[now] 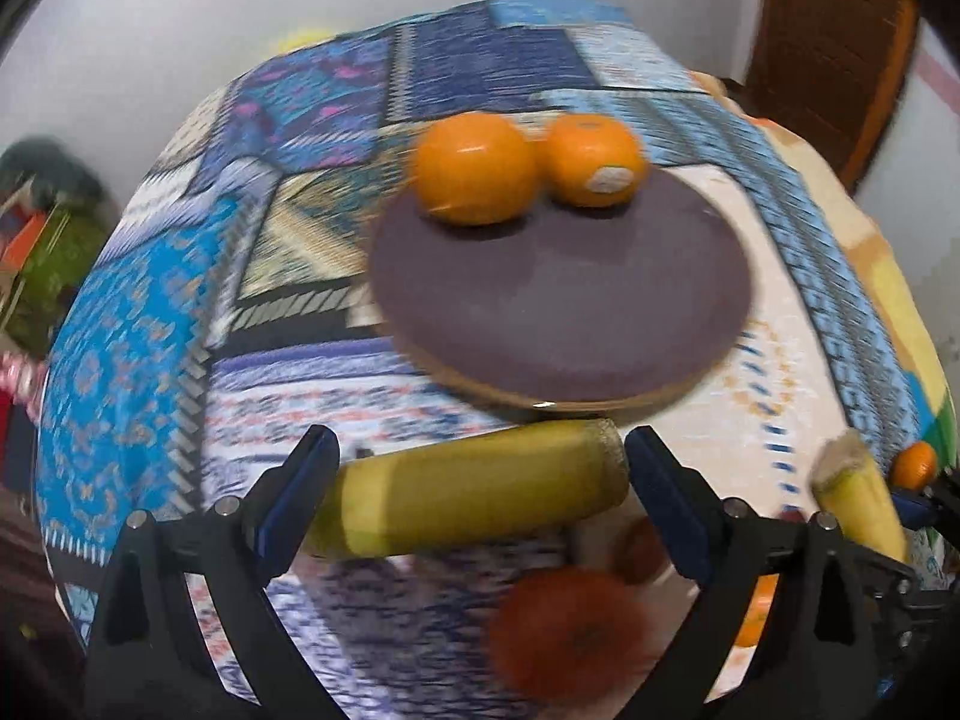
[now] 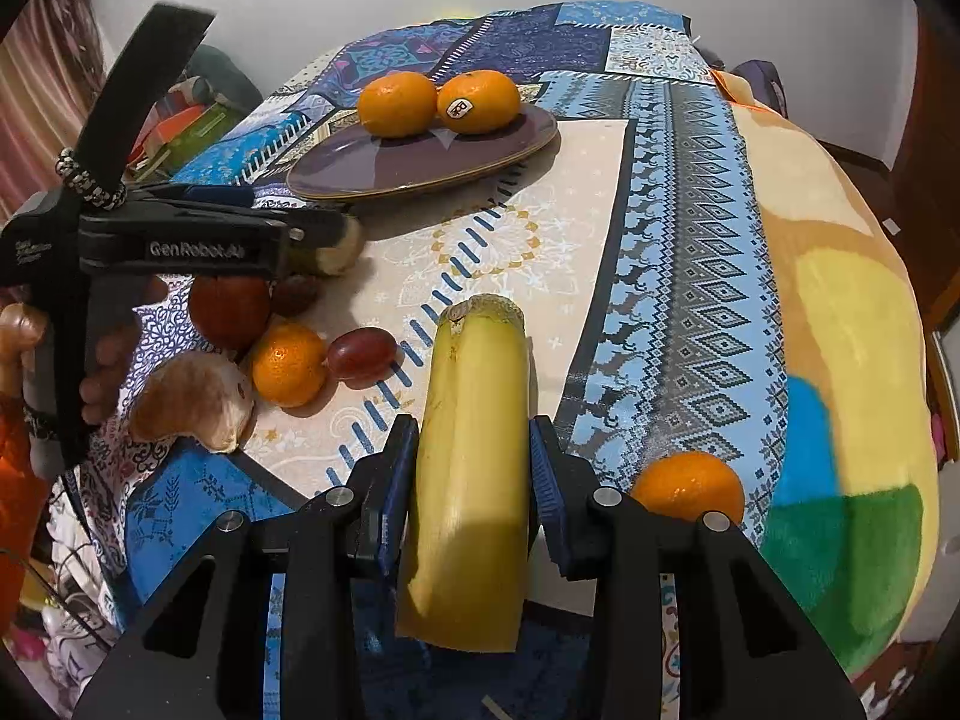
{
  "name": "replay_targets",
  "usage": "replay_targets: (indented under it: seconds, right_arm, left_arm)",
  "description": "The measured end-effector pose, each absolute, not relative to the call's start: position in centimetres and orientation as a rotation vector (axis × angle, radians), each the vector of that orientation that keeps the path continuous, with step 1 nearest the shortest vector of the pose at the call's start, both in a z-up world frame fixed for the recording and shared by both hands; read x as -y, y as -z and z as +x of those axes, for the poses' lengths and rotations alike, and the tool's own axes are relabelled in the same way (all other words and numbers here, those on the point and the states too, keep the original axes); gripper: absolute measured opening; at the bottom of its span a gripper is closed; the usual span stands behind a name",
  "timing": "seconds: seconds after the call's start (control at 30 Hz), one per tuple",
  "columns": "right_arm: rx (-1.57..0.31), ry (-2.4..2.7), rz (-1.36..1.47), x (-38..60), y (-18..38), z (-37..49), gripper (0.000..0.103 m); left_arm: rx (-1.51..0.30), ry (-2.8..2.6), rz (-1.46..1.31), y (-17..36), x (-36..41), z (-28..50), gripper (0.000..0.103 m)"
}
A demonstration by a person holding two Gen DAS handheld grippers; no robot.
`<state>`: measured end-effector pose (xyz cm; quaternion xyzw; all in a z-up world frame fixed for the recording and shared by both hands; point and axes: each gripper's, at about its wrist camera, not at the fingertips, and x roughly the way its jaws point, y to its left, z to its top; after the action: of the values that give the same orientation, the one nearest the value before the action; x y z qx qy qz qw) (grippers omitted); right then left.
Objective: Organize fruits
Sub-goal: 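Grasp the green-yellow gourd with the left tool while the right tool holds its gourd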
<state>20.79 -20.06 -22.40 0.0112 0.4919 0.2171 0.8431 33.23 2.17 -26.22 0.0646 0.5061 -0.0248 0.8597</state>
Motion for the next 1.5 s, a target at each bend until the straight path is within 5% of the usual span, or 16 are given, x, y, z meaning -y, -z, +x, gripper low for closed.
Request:
replay_targets:
  seconds: [0.47, 0.83, 1.2, 1.5]
  right_arm:
    - [-1.044, -0.46, 0.016, 20.1, 22.4, 20.9, 0.035]
    - [-1.052, -0.458, -0.01, 19.5, 22.7, 21.5, 0.035]
    - [-1.036, -0.445, -0.023, 19.2, 22.5, 21.4, 0.032]
    - [-1.007, -0.45, 0.01, 19.6, 21.3, 20.0, 0.032]
  left_arm:
    - [-1.036, 0.056, 0.165, 23.8, -7.3, 31.8, 0.098]
    - [-1.127, 0.146, 0.163, 28.0, -8.2, 32.6, 0.099]
    - [-1.114, 0.1, 0.034, 27.4, -9.6, 30.9, 0.042]
    - [-1.142, 0.122, -0.011, 26.6, -8.8, 25.5, 0.035]
